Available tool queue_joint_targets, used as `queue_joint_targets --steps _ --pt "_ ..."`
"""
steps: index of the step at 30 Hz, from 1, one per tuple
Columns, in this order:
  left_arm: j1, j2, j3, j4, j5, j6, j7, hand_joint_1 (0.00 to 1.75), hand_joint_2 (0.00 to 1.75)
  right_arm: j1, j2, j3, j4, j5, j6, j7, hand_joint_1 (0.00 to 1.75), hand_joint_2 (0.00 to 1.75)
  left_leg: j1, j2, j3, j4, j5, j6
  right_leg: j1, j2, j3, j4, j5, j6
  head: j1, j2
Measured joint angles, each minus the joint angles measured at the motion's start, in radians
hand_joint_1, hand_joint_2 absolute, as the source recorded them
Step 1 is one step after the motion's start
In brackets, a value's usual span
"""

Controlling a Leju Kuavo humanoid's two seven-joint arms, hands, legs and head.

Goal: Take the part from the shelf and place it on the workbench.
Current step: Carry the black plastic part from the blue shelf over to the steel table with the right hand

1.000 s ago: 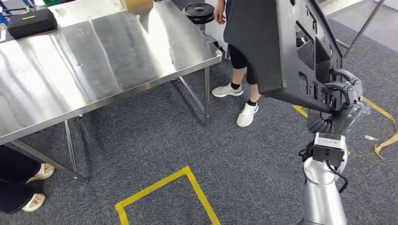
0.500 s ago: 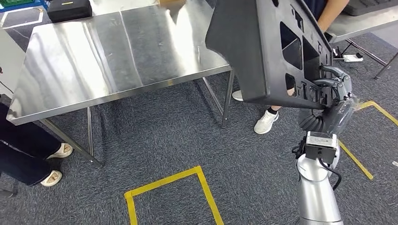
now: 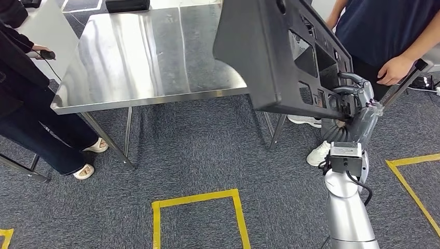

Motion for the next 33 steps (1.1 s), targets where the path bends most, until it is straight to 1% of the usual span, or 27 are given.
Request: queue_joint_targets --steps 2,3,4,5,6,7,8,9,10,11,12,14,15,16,18,19,20,21,22,23,24,25,26,27,29,31,33 --pt "0.001 0.001 0.000 0.000 0.000 0.000 0.000 0.00 0.00 -0.005 0.000 0.005 0.005 0.000 0.001 0.000 1.75 1.75 0.000 0.058 -0.041 0.085 -0.044 -0.010 -0.001 -0.019 0.007 -0.002 -0.004 -0.015 -0.006 0.000" --pt "0.001 0.001 0.000 0.000 0.000 0.000 0.000 0.00 0.00 -0.005 0.000 0.006 0.007 0.000 0.002 0.000 1.75 1.75 0.002 0.076 -0.078 0.153 -0.074 -0.014 0.001 -0.031 0.010 -0.002 -0.008 -0.021 -0.009 0.000" --pt "0.001 0.001 0.000 0.000 0.000 0.000 0.000 0.00 0.00 -0.005 0.000 0.007 0.010 0.000 0.002 0.000 1.75 1.75 0.005 0.083 -0.117 0.219 -0.097 -0.017 0.002 -0.043 0.012 -0.002 -0.010 -0.024 -0.009 0.000" --pt "0.002 0.001 0.000 0.000 0.000 0.000 0.000 0.00 0.00 -0.005 0.000 0.007 0.013 0.000 0.002 0.001 1.75 1.75 0.008 0.086 -0.145 0.261 -0.104 -0.019 0.003 -0.055 0.013 -0.002 -0.013 -0.027 -0.009 0.000" --pt "0.002 0.001 0.000 0.000 0.000 0.000 0.000 0.00 0.00 -0.006 0.000 0.008 0.016 0.000 0.003 0.001 1.75 1.75 0.011 0.089 -0.158 0.272 -0.095 -0.020 0.004 -0.067 0.015 -0.002 -0.015 -0.028 -0.009 0.000" --pt "0.003 0.001 -0.001 0.000 0.000 0.000 0.000 0.00 0.00 -0.006 0.000 0.008 0.018 0.000 0.003 0.001 1.75 1.75 0.012 0.093 -0.147 0.238 -0.066 -0.019 0.005 -0.078 0.018 -0.002 -0.018 -0.027 -0.009 0.000" --pt "0.003 0.001 -0.001 0.000 -0.001 0.000 0.000 0.00 0.00 -0.006 0.000 0.008 0.020 0.000 0.003 0.001 1.75 1.75 0.013 0.106 -0.116 0.173 -0.027 -0.016 0.005 -0.088 0.023 -0.002 -0.022 -0.025 -0.010 0.000" --pt "0.003 0.002 -0.001 0.000 -0.002 0.000 0.000 0.00 0.00 -0.006 0.000 0.009 0.021 -0.001 0.003 0.001 1.75 1.75 0.010 0.135 -0.080 0.101 0.004 -0.012 0.007 -0.098 0.028 -0.002 -0.027 -0.021 -0.010 0.000" --pt "0.002 0.002 -0.002 0.000 -0.004 0.000 0.000 0.00 0.00 -0.007 0.000 0.009 0.022 -0.002 0.003 0.001 1.75 1.75 0.006 0.156 -0.050 0.043 0.024 -0.008 0.011 -0.107 0.033 -0.002 -0.032 -0.015 -0.010 0.000" --pt "0.001 0.002 -0.002 0.000 -0.006 0.000 0.000 0.00 0.00 -0.008 -0.001 0.009 0.022 -0.002 0.003 0.001 1.75 1.75 0.001 0.173 -0.033 0.009 0.032 -0.004 0.016 -0.116 0.037 -0.003 -0.036 -0.010 -0.009 0.000" --pt "0.001 0.002 -0.002 0.000 -0.008 0.000 0.000 0.00 0.00 -0.009 -0.001 0.009 0.023 -0.002 0.003 0.001 1.75 1.75 -0.005 0.177 -0.028 -0.003 0.029 -0.001 0.020 -0.125 0.040 -0.005 -0.039 -0.004 -0.009 0.000" --pt "0.001 0.002 -0.003 0.000 -0.013 -0.001 0.003 0.00 0.00 -0.009 -0.002 0.011 0.026 -0.001 0.001 -0.001 1.75 1.75 -0.006 0.152 -0.025 -0.009 0.029 0.009 0.022 -0.143 0.048 -0.013 -0.044 0.006 -0.008 0.000" --pt "0.001 0.002 -0.004 0.000 -0.017 -0.001 0.005 0.00 0.00 -0.008 -0.004 0.012 0.026 -0.001 -0.001 -0.004 1.75 1.75 -0.005 0.141 -0.019 -0.016 0.031 0.016 0.021 -0.134 0.051 -0.009 -0.050 0.010 -0.008 0.000" --pt "0.000 0.002 -0.007 0.000 -0.020 -0.001 0.008 0.00 0.00 -0.006 -0.007 0.014 0.027 0.000 -0.004 -0.009 1.75 1.75 -0.002 0.131 -0.012 -0.024 0.033 0.023 0.020 -0.111 0.044 0.012 -0.062 0.012 -0.008 0.000" --pt "-0.004 0.001 -0.014 0.000 -0.026 -0.002 0.012 0.00 0.00 0.002 -0.018 0.015 0.027 0.000 -0.009 -0.018 1.75 1.75 0.000 0.112 -0.003 -0.032 0.033 0.034 0.018 -0.048 -0.004 0.115 -0.106 0.005 -0.005 0.000" --pt "-0.007 0.000 -0.017 0.000 -0.028 -0.002 0.013 0.00 0.00 0.008 -0.023 0.014 0.027 -0.001 -0.011 -0.019 1.75 1.75 0.000 0.101 -0.002 -0.031 0.032 0.038 0.018 -0.029 -0.046 0.188 -0.130 0.002 -0.004 0.000" --pt "-0.008 -0.001 -0.020 0.000 -0.030 -0.003 0.015 0.00 0.00 0.016 -0.028 0.014 0.028 -0.002 -0.012 -0.020 1.75 1.75 -0.001 0.090 -0.001 -0.031 0.031 0.040 0.019 -0.020 -0.084 0.247 -0.145 0.002 -0.003 0.000" --pt "-0.008 -0.002 -0.022 0.000 -0.031 -0.003 0.016 0.00 0.00 0.022 -0.032 0.014 0.028 -0.003 -0.012 -0.019 1.75 1.75 -0.001 0.081 -0.001 -0.031 0.029 0.041 0.019 -0.017 -0.110 0.276 -0.146 0.006 -0.003 0.000" --pt "-0.008 -0.002 -0.025 0.000 -0.032 -0.003 0.017 0.00 0.00 0.027 -0.035 0.013 0.028 -0.004 -0.013 -0.019 1.75 1.75 -0.002 0.072 0.001 -0.030 0.028 0.040 0.019 -0.016 -0.118 0.268 -0.129 0.014 -0.002 0.000" --pt "-0.008 -0.002 -0.026 0.000 -0.033 -0.003 0.019 0.00 0.00 0.029 -0.037 0.013 0.028 -0.005 -0.013 -0.019 1.75 1.75 -0.001 0.066 0.004 -0.030 0.026 0.038 0.018 -0.016 -0.103 0.214 -0.096 0.024 -0.002 0.000" --pt "-0.008 -0.003 -0.027 0.000 -0.033 -0.003 0.020 0.00 0.00 0.030 -0.039 0.013 0.028 -0.006 -0.013 -0.019 1.75 1.75 -0.001 0.061 0.006 -0.029 0.023 0.035 0.016 -0.016 -0.077 0.142 -0.058 0.033 -0.002 0.000" --pt "-0.009 -0.003 -0.028 0.000 -0.034 -0.003 0.020 0.00 0.00 0.030 -0.042 0.013 0.029 -0.007 -0.013 -0.019 1.75 1.75 -0.004 0.056 0.007 -0.025 0.019 0.031 0.015 -0.015 -0.049 0.071 -0.024 0.036 -0.001 0.000" --pt "-0.009 -0.002 -0.029 0.000 -0.034 -0.003 0.021 0.00 0.00 0.031 -0.044 0.012 0.029 -0.009 -0.013 -0.019 1.75 1.75 -0.006 0.053 0.006 -0.022 0.016 0.026 0.014 -0.014 -0.029 0.022 -0.001 0.033 -0.001 0.000" --pt "-0.009 -0.002 -0.030 0.000 -0.035 -0.003 0.022 0.00 0.00 0.034 -0.046 0.012 0.029 -0.012 -0.013 -0.019 1.75 1.75 -0.009 0.051 0.005 -0.018 0.012 0.026 0.013 -0.014 -0.019 -0.003 0.011 0.026 -0.001 0.000" --pt "-0.008 -0.002 -0.031 0.000 -0.035 -0.003 0.025 0.00 0.00 0.038 -0.048 0.011 0.029 -0.016 -0.012 -0.019 1.75 1.75 -0.012 0.050 0.004 -0.017 0.011 0.034 0.013 -0.012 -0.017 -0.010 0.016 0.013 -0.004 0.000" --pt "-0.009 -0.001 -0.032 0.000 -0.036 -0.003 0.027 0.00 0.00 0.039 -0.050 0.011 0.029 -0.021 -0.009 -0.019 1.75 1.75 -0.012 0.052 0.007 -0.019 0.012 0.042 0.015 -0.011 -0.016 -0.011 0.017 0.011 -0.005 0.000" --pt "-0.009 -0.001 -0.034 0.000 -0.036 -0.004 0.026 0.00 0.00 0.039 -0.053 0.011 0.029 -0.025 -0.005 -0.021 1.75 1.75 -0.012 0.055 0.010 -0.023 0.012 0.042 0.016 -0.008 -0.016 -0.011 0.016 0.009 -0.005 0.000"
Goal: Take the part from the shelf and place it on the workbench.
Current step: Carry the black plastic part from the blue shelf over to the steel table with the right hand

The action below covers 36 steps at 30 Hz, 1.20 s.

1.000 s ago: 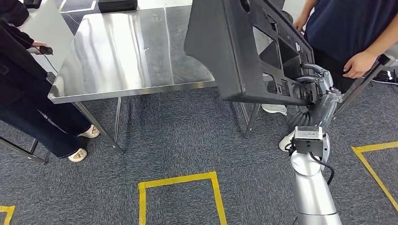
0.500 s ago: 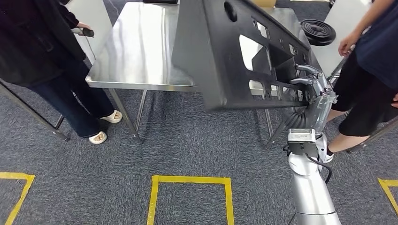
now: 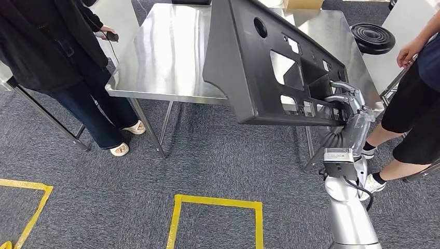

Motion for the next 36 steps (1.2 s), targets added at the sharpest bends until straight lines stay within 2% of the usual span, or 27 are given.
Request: queue_joint_targets --steps 3,7,9,19,21,23,25,27,28,29,30,31,32,33,34,36 --pt "0.000 0.000 -0.004 0.000 0.000 -0.001 -0.002 0.00 0.00 0.000 -0.006 0.000 0.001 -0.006 0.003 -0.002 1.75 1.75 0.000 0.001 0.002 -0.004 0.000 -0.003 0.002 0.001 0.000 0.000 -0.002 -0.003 0.000 0.000" --pt "0.000 0.000 -0.010 0.000 0.000 -0.001 -0.003 0.00 0.00 0.000 -0.012 0.000 0.004 -0.011 0.004 -0.005 1.75 1.75 0.003 0.001 0.003 -0.006 -0.001 -0.021 0.004 0.001 0.000 0.001 -0.003 -0.005 0.000 0.000" --pt "0.000 0.000 -0.011 0.000 0.000 -0.002 -0.003 0.00 0.00 0.000 -0.014 0.000 0.006 -0.013 0.005 -0.006 1.75 1.75 0.003 0.001 0.003 -0.006 -0.001 -0.025 0.005 0.001 0.001 0.001 -0.003 -0.005 0.000 0.000" --pt "0.000 0.001 -0.011 0.000 0.002 -0.005 -0.003 0.00 0.00 0.000 -0.014 0.001 0.012 -0.016 0.006 -0.007 1.75 1.75 -0.003 0.001 0.003 -0.006 -0.002 -0.026 -0.001 0.001 0.004 -0.002 -0.003 -0.005 0.001 0.000" --pt "0.000 0.002 -0.011 0.000 0.002 -0.007 -0.003 0.00 0.00 -0.001 -0.014 0.001 0.013 -0.016 0.006 -0.007 1.75 1.75 -0.005 0.001 0.002 -0.002 -0.004 -0.021 -0.004 0.001 0.005 -0.005 -0.002 -0.004 0.000 0.000" --pt "0.000 0.003 -0.011 0.000 0.001 -0.013 -0.003 0.00 0.00 -0.001 -0.012 0.002 0.014 -0.015 0.006 -0.008 1.75 1.75 -0.008 0.001 0.001 0.001 -0.010 -0.011 -0.008 0.001 0.008 -0.010 -0.002 0.000 0.000 0.000" --pt "0.000 0.005 -0.011 0.000 0.000 -0.018 -0.002 0.00 0.00 -0.001 -0.011 0.002 0.015 -0.014 0.004 -0.009 1.75 1.75 -0.009 0.000 0.005 -0.011 -0.016 0.002 -0.009 0.001 0.013 0.002 0.009 0.012 0.000 0.000" --pt "0.001 0.005 -0.011 0.000 0.000 -0.020 -0.001 0.00 0.00 -0.001 -0.010 0.003 0.016 -0.012 0.002 -0.009 1.75 1.75 -0.005 -0.001 0.030 -0.032 -0.022 0.014 -0.009 0.001 0.007 0.031 0.013 0.021 0.001 0.000" --pt "0.002 0.006 -0.011 0.000 0.000 -0.020 0.000 0.00 0.00 -0.001 -0.009 0.004 0.016 -0.011 0.001 -0.010 1.75 1.75 -0.004 -0.002 0.046 -0.037 -0.027 0.018 -0.008 0.000 -0.006 0.057 0.001 0.017 0.001 0.000" --pt "0.002 0.006 -0.011 0.000 0.000 -0.020 0.000 0.00 0.00 -0.002 -0.009 0.004 0.016 -0.010 0.001 -0.011 1.75 1.75 -0.002 -0.001 0.058 -0.040 -0.029 0.021 -0.008 0.000 -0.032 0.101 -0.021 0.009 0.003 0.000" --pt "0.002 0.007 -0.012 0.000 0.000 -0.020 0.001 0.00 0.00 -0.002 -0.009 0.005 0.017 -0.010 0.000 -0.012 1.75 1.75 -0.002 0.000 0.064 -0.040 -0.032 0.023 -0.008 0.000 -0.063 0.159 -0.045 0.005 0.005 0.000" --pt "0.003 0.007 -0.012 0.000 0.000 -0.019 0.001 0.00 0.00 0.001 -0.009 0.006 0.017 -0.010 -0.001 -0.012 1.75 1.75 -0.001 0.001 0.070 -0.039 -0.035 0.023 -0.009 0.000 -0.102 0.219 -0.065 0.007 0.006 0.000" --pt "0.004 0.006 -0.011 0.000 0.000 -0.019 0.002 0.00 0.00 0.005 -0.009 0.006 0.018 -0.010 -0.003 -0.012 1.75 1.75 0.001 0.002 0.076 -0.039 -0.039 0.021 -0.011 -0.001 -0.133 0.262 -0.076 0.015 0.007 0.000" --pt "0.006 0.006 -0.011 0.000 0.000 -0.018 0.003 0.00 0.00 0.009 -0.009 0.006 0.019 -0.009 -0.004 -0.011 1.75 1.75 0.004 0.002 0.082 -0.037 -0.041 0.016 -0.014 -0.001 -0.148 0.270 -0.072 0.026 0.007 0.000" --pt "0.008 0.006 -0.011 0.000 0.000 -0.018 0.004 0.00 0.00 0.012 -0.009 0.006 0.019 -0.008 -0.006 -0.011 1.75 1.75 0.008 0.002 0.090 -0.035 -0.045 0.009 -0.017 -0.001 -0.142 0.239 -0.053 0.040 0.007 0.000" --pt "0.011 0.006 -0.011 0.001 0.000 -0.017 0.004 0.00 0.00 0.014 -0.009 0.006 0.020 -0.007 -0.008 -0.011 1.75 1.75 0.017 0.000 0.102 -0.027 -0.060 -0.011 -0.028 -0.004 -0.096 0.104 0.014 0.071 0.009 0.000"
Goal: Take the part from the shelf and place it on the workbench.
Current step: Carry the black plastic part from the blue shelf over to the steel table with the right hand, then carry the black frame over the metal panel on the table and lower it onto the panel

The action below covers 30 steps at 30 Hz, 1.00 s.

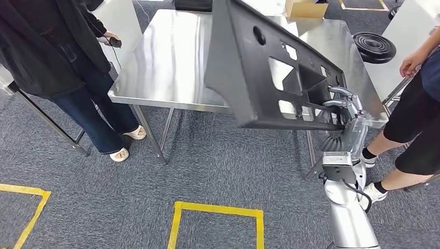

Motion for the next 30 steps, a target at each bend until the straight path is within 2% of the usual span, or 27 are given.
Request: queue_joint_targets --steps 1,2,3,4,5,7,8,10,11,12,13,14,15,16,17,18,20,22,23,25,26,27,28,29,30 --pt "0.000 0.001 0.000 0.000 0.000 0.000 0.001 0.00 0.00 0.001 0.000 0.000 0.001 0.000 -0.001 0.000 1.75 1.75 0.003 -0.001 0.002 0.008 -0.010 -0.010 -0.002 -0.002 0.018 -0.057 0.021 0.002 0.002 0.000" --pt "0.000 0.002 0.000 0.000 0.000 0.001 0.001 0.00 0.00 0.003 0.001 0.000 0.002 0.000 -0.001 0.000 1.75 1.75 0.004 -0.002 0.000 0.016 -0.020 -0.019 -0.001 -0.001 0.028 -0.087 0.036 -0.007 0.002 0.000" --pt "0.000 0.002 0.000 0.000 0.000 0.002 0.002 0.00 0.00 0.004 0.001 0.000 0.004 -0.001 -0.002 0.000 1.75 1.75 0.004 -0.002 -0.004 0.022 -0.028 -0.027 0.002 -0.001 0.029 -0.095 0.038 -0.022 0.003 0.000" --pt "0.000 0.002 0.000 0.000 0.000 0.002 0.003 0.00 0.00 0.006 0.002 0.000 0.004 -0.001 -0.003 0.000 1.75 1.75 0.005 -0.002 -0.005 0.026 -0.033 -0.032 0.006 0.001 0.030 -0.091 0.030 -0.044 0.002 0.000" --pt "0.000 0.002 0.000 0.000 0.001 0.003 0.004 0.00 0.00 0.007 0.002 0.000 0.003 -0.001 -0.004 0.000 1.75 1.75 0.007 0.001 -0.008 0.030 -0.036 -0.037 0.006 0.003 0.034 -0.088 0.031 -0.056 0.000 0.000" --pt "-0.001 0.002 0.000 0.001 0.001 0.003 0.004 0.00 0.00 0.007 0.002 -0.001 0.002 -0.002 -0.006 0.000 1.75 1.75 0.010 0.013 -0.032 0.076 -0.038 -0.044 0.004 0.002 0.046 -0.089 0.023 -0.072 -0.001 0.000" --pt "-0.001 0.002 0.000 0.001 0.001 0.003 0.004 0.00 0.00 0.007 0.002 -0.001 0.002 -0.002 -0.007 -0.001 1.75 1.75 0.011 0.020 -0.061 0.126 -0.049 -0.049 0.003 0.001 0.054 -0.091 0.018 -0.079 -0.002 0.000" --pt "-0.001 0.002 0.000 0.001 0.002 0.003 0.004 0.00 0.00 0.007 0.003 -0.001 0.002 -0.001 -0.008 -0.001 1.75 1.75 0.011 0.030 -0.144 0.250 -0.095 -0.058 0.007 -0.001 0.065 -0.091 0.007 -0.094 -0.004 0.000" --pt "-0.001 0.002 0.000 0.001 0.002 0.003 0.004 0.00 0.00 0.007 0.004 -0.001 0.002 -0.001 -0.008 -0.001 1.75 1.75 0.011 0.032 -0.182 0.295 -0.113 -0.060 0.010 -0.001 0.070 -0.091 0.003 -0.098 -0.003 0.000" --pt "-0.001 0.002 0.000 0.001 0.002 0.003 0.004 0.00 0.00 0.007 0.004 -0.001 0.002 -0.001 -0.008 -0.001 1.75 1.75 0.011 0.033 -0.207 0.312 -0.113 -0.059 0.013 -0.001 0.074 -0.091 -0.001 -0.101 -0.004 0.000" --pt "-0.001 0.002 0.000 0.001 0.003 0.003 0.004 0.00 0.00 0.007 0.004 -0.001 0.002 -0.001 -0.008 -0.001 1.75 1.75 0.010 0.033 -0.212 0.291 -0.089 -0.054 0.015 -0.001 0.079 -0.091 -0.005 -0.102 -0.004 0.000" --pt "-0.001 0.002 0.000 0.001 0.003 0.003 0.004 0.00 0.00 0.007 0.004 -0.001 0.002 -0.001 -0.008 -0.001 1.75 1.75 0.009 0.034 -0.200 0.241 -0.050 -0.047 0.018 0.000 0.085 -0.092 -0.009 -0.102 -0.004 0.000" --pt "-0.002 0.003 0.000 0.001 0.002 0.003 0.004 0.00 0.00 0.007 0.004 -0.001 0.002 -0.001 -0.009 -0.001 1.75 1.75 0.006 0.035 -0.175 0.171 -0.002 -0.037 0.019 0.000 0.090 -0.092 -0.012 -0.102 -0.003 0.000" --pt "-0.002 0.004 0.000 0.001 0.002 0.003 0.004 0.00 0.00 0.007 0.004 -0.001 0.002 -0.001 -0.009 -0.001 1.75 1.75 0.001 0.038 -0.151 0.108 0.029 -0.027 0.023 0.000 0.095 -0.093 -0.015 -0.100 -0.002 0.000" --pt "-0.003 0.005 0.000 0.001 0.002 0.004 0.003 0.00 0.00 0.007 0.004 -0.001 0.002 -0.001 -0.009 -0.001 1.75 1.75 -0.004 0.040 -0.133 0.066 0.042 -0.020 0.023 0.000 0.098 -0.094 -0.018 -0.097 -0.002 0.000" --pt "-0.004 0.006 -0.001 0.001 0.002 0.004 0.002 0.00 0.00 0.007 0.003 -0.002 0.002 -0.001 -0.010 -0.001 1.75 1.75 -0.010 0.042 -0.124 0.043 0.046 -0.014 0.024 0.000 0.099 -0.095 -0.021 -0.092 -0.002 0.000" --pt "-0.005 0.006 -0.001 0.001 0.001 0.006 0.001 0.00 0.00 0.007 0.004 -0.004 0.002 -0.001 -0.011 -0.001 1.75 1.75 -0.016 0.039 -0.117 0.036 0.043 -0.007 0.024 -0.002 0.103 -0.100 -0.025 -0.081 -0.003 0.000" --pt "-0.006 0.005 -0.001 0.001 0.000 0.007 0.001 0.00 0.00 0.007 0.004 -0.005 0.001 0.000 -0.011 -0.002 1.75 1.75 -0.013 0.039 -0.099 0.020 0.059 0.001 0.026 -0.003 0.099 -0.082 -0.036 -0.073 -0.001 0.000" --pt "-0.006 0.005 -0.001 0.001 0.000 0.007 0.001 0.00 0.00 0.007 0.004 -0.006 0.001 0.000 -0.011 -0.002 1.75 1.75 -0.010 0.039 -0.090 0.012 0.065 0.004 0.027 -0.003 0.085 -0.051 -0.052 -0.073 0.000 0.000" --pt "-0.008 0.004 -0.001 0.001 0.000 0.008 0.001 0.00 0.00 0.008 0.002 -0.008 0.001 0.000 -0.012 -0.002 1.75 1.75 -0.009 0.038 -0.084 0.006 0.067 0.009 0.027 -0.003 0.026 0.067 -0.100 -0.079 0.003 0.000" --pt "-0.008 0.003 -0.001 0.001 0.000 0.008 0.001 0.00 0.00 0.010 0.002 -0.009 0.002 0.000 -0.012 -0.002 1.75 1.75 -0.009 0.036 -0.084 0.006 0.066 0.010 0.027 -0.003 -0.007 0.126 -0.120 -0.078 0.004 0.000" --pt "-0.008 0.002 -0.001 0.001 -0.001 0.008 0.001 0.00 0.00 0.012 0.002 -0.010 0.002 -0.001 -0.012 -0.002 1.75 1.75 -0.010 0.034 -0.084 0.006 0.064 0.011 0.027 -0.003 -0.030 0.161 -0.127 -0.074 0.004 0.000" --pt "-0.008 0.002 -0.001 0.001 -0.001 0.008 0.001 0.00 0.00 0.014 0.002 -0.010 0.002 -0.001 -0.012 -0.002 1.75 1.75 -0.010 0.032 -0.084 0.007 0.063 0.010 0.027 -0.003 -0.034 0.160 -0.119 -0.066 0.004 0.000" --pt "-0.008 0.001 -0.002 0.001 -0.002 0.008 0.001 0.00 0.00 0.014 0.002 -0.010 0.003 -0.001 -0.013 -0.002 1.75 1.75 -0.009 0.030 -0.082 0.009 0.060 0.009 0.026 -0.003 -0.018 0.119 -0.096 -0.056 0.004 0.000" --pt "-0.008 0.001 -0.002 0.001 -0.003 0.008 0.001 0.00 0.00 0.013 0.002 -0.010 0.003 -0.001 -0.013 -0.002 1.75 1.75 -0.008 0.028 -0.081 0.012 0.056 0.005 0.025 -0.003 0.015 0.046 -0.064 -0.046 0.004 0.000"
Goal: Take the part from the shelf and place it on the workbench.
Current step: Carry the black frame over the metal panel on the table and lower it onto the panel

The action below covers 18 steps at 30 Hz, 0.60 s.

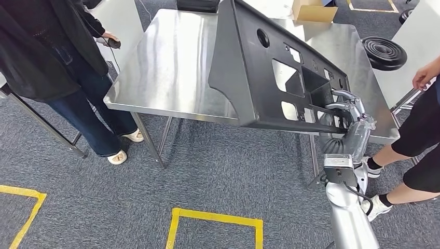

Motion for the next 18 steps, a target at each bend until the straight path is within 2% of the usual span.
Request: queue_joint_targets --steps 1,2,3,5,7,9,11,12,13,14,16,17,18 --pt "0.000 0.000 -0.001 0.000 -0.002 0.000 0.000 0.00 0.00 -0.001 0.000 0.000 0.000 0.000 0.000 0.000 1.75 1.75 -0.001 -0.002 0.001 0.004 -0.006 -0.005 0.000 0.000 0.032 -0.066 0.026 0.004 0.000 0.000" --pt "0.000 0.000 -0.001 0.000 -0.003 0.001 0.000 0.00 0.00 -0.001 0.000 0.000 0.000 0.000 -0.001 0.000 1.75 1.75 -0.003 -0.003 0.001 0.009 -0.012 -0.010 0.000 0.001 0.059 -0.118 0.044 0.002 0.001 0.000" --pt "0.000 0.000 -0.002 0.000 -0.004 0.001 0.000 0.00 0.00 -0.001 0.000 0.000 0.000 0.000 -0.001 0.000 1.75 1.75 -0.006 -0.004 0.001 0.013 -0.016 -0.015 0.001 0.001 0.074 -0.146 0.052 -0.005 0.001 0.000" --pt "-0.001 0.000 -0.004 0.000 -0.005 0.004 0.000 0.00 0.00 -0.001 0.001 -0.001 0.000 0.001 -0.002 -0.001 1.75 1.75 -0.007 -0.005 0.001 0.014 -0.021 -0.022 0.003 0.003 0.078 -0.151 0.052 -0.024 0.001 0.000" --pt "-0.001 0.000 -0.004 0.000 -0.005 0.006 0.000 0.00 0.00 -0.002 0.002 -0.001 0.000 0.003 -0.004 -0.002 1.75 1.75 -0.003 -0.004 -0.005 0.028 -0.032 -0.031 -0.002 0.002 0.084 -0.152 0.051 -0.037 0.000 0.000" --pt "-0.002 0.000 -0.006 0.000 -0.005 0.008 0.000 0.00 0.00 -0.004 0.003 -0.001 0.000 0.006 -0.004 -0.002 1.75 1.75 0.003 -0.001 -0.044 0.108 -0.072 -0.043 -0.008 0.001 0.094 -0.154 0.047 -0.050 -0.004 0.000" --pt "-0.001 0.000 -0.007 0.000 -0.005 0.009 0.000 0.00 0.00 -0.005 0.005 -0.001 0.000 0.008 -0.004 -0.002 1.75 1.75 0.010 0.003 -0.118 0.241 -0.122 -0.054 -0.007 0.000 0.099 -0.154 0.041 -0.058 -0.006 0.000" --pt "-0.001 0.000 -0.008 0.000 -0.005 0.009 0.000 0.00 0.00 -0.005 0.007 -0.001 0.000 0.009 -0.004 -0.002 1.75 1.75 0.013 0.004 -0.150 0.288 -0.130 -0.058 -0.007 0.001 0.102 -0.154 0.039 -0.060 -0.005 0.000" --pt "0.000 0.000 -0.008 0.000 -0.005 0.009 0.001 0.00 0.00 -0.005 0.008 -0.001 0.000 0.009 -0.004 -0.002 1.75 1.75 0.016 0.004 -0.166 0.300 -0.119 -0.060 -0.007 0.001 0.104 -0.154 0.036 -0.060 -0.006 0.000" --pt "0.000 0.000 -0.008 0.000 -0.005 0.009 0.001 0.00 0.00 -0.005 0.009 -0.001 0.000 0.009 -0.004 -0.002 1.75 1.75 0.018 0.005 -0.161 0.273 -0.091 -0.059 -0.008 0.002 0.109 -0.154 0.033 -0.058 -0.006 0.000" --pt "-0.001 0.000 -0.010 0.000 -0.005 0.010 0.001 0.00 0.00 -0.006 0.011 -0.001 0.000 0.010 -0.004 -0.002 1.75 1.75 0.020 0.007 -0.101 0.138 -0.016 -0.055 -0.010 0.003 0.121 -0.154 0.024 -0.051 -0.006 0.000" --pt "-0.002 0.000 -0.011 0.000 -0.005 0.010 0.001 0.00 0.00 -0.007 0.012 -0.001 0.000 0.011 -0.004 -0.002 1.75 1.75 0.018 0.007 -0.069 0.078 0.006 -0.052 -0.007 0.003 0.125 -0.154 0.019 -0.045 -0.005 0.000" --pt "-0.002 0.000 -0.012 0.000 -0.005 0.010 0.001 0.00 0.00 -0.008 0.012 -0.002 -0.001 0.011 -0.004 -0.003 1.75 1.75 0.015 0.007 -0.048 0.039 0.015 -0.049 -0.006 0.003 0.127 -0.155 0.015 -0.039 -0.005 0.000"
